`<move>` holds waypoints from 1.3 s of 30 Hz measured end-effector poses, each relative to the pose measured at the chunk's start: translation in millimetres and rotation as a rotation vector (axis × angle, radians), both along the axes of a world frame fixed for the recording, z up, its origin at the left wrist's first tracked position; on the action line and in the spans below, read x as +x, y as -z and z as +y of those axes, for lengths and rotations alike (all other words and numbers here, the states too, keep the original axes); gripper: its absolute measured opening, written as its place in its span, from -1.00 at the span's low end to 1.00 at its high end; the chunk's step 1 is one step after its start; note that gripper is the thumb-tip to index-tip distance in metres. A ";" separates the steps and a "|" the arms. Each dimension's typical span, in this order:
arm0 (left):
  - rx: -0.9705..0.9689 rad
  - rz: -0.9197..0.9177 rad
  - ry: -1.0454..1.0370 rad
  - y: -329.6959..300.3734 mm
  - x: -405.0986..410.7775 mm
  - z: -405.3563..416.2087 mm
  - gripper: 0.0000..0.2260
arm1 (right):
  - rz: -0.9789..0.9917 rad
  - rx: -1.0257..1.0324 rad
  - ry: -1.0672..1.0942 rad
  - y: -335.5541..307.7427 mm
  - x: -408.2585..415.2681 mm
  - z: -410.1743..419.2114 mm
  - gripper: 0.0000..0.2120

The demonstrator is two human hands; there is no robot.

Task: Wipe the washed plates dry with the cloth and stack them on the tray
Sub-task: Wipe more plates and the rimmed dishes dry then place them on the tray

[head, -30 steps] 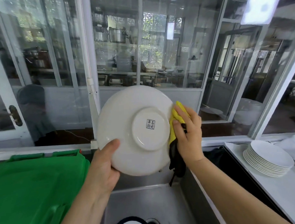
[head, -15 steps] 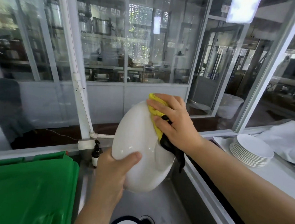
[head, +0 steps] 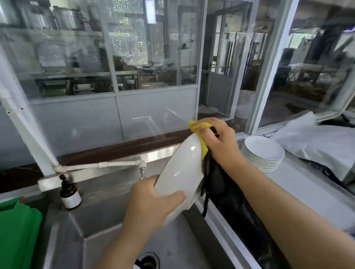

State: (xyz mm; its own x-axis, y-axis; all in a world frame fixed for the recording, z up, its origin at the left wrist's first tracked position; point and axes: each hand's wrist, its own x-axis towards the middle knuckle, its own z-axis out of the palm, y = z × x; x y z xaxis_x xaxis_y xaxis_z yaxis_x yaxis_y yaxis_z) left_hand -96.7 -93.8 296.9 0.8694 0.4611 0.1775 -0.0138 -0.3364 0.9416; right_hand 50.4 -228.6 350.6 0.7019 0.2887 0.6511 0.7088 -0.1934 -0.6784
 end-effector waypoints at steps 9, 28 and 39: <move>0.086 0.062 0.237 22.3 128.8 -184.2 -0.82 | 0.327 0.112 0.385 90.6 110.6 -263.2 -0.66; 1.189 -0.036 0.782 158.8 331.4 -428.0 -0.72 | 0.529 0.292 0.802 178.0 145.1 -541.4 -0.75; 1.259 -0.056 0.882 200.6 359.3 -457.8 -0.64 | 0.597 0.331 0.869 200.9 147.0 -557.8 -0.73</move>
